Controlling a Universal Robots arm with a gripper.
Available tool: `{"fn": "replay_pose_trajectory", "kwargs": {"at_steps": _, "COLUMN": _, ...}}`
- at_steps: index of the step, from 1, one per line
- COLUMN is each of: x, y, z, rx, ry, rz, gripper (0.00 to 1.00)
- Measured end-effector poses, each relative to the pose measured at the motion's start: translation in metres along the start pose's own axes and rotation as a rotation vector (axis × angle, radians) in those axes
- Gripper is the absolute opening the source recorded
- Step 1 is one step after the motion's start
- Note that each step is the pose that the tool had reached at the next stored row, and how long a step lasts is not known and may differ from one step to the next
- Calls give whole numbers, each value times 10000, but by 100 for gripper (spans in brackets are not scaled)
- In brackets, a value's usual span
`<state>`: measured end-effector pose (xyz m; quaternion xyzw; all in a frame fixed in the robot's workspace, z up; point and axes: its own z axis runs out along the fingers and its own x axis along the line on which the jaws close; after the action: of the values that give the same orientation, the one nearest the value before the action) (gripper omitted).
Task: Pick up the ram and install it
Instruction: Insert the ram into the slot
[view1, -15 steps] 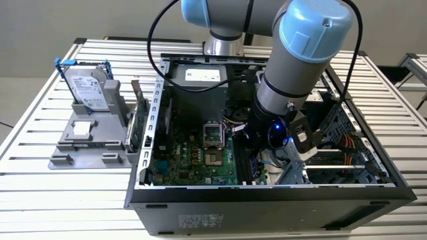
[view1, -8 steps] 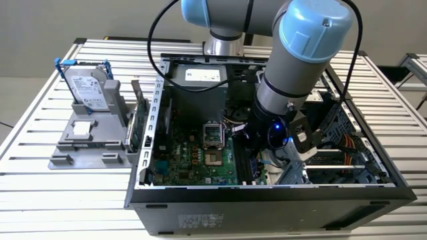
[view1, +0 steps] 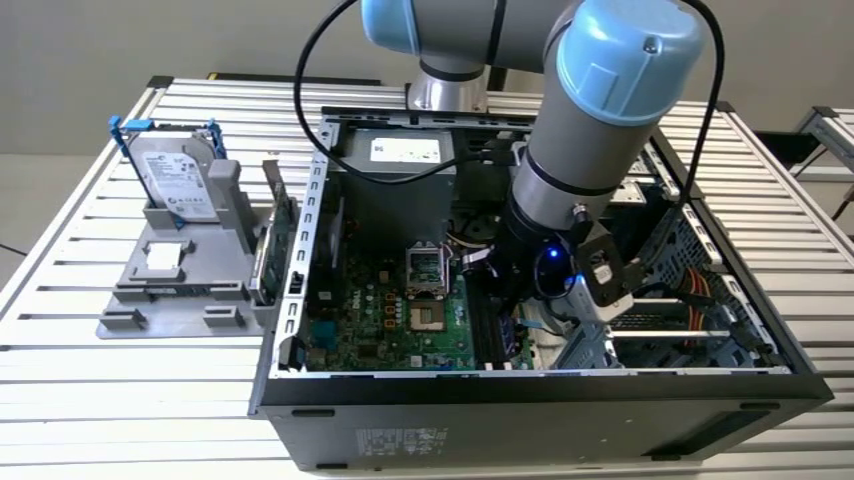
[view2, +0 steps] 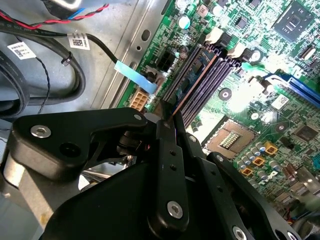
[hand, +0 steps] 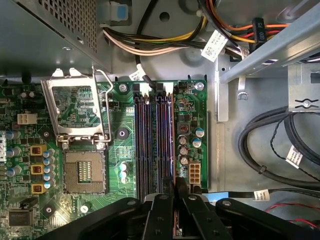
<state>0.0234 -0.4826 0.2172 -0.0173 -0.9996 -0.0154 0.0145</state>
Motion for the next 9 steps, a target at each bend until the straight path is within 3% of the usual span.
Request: {"fn": "replay_pose_trajectory", "kwargs": {"at_steps": 9, "x": 2, "y": -2, "z": 32, "rx": 2, "ry": -1, "rz": 0, "gripper": 0}}
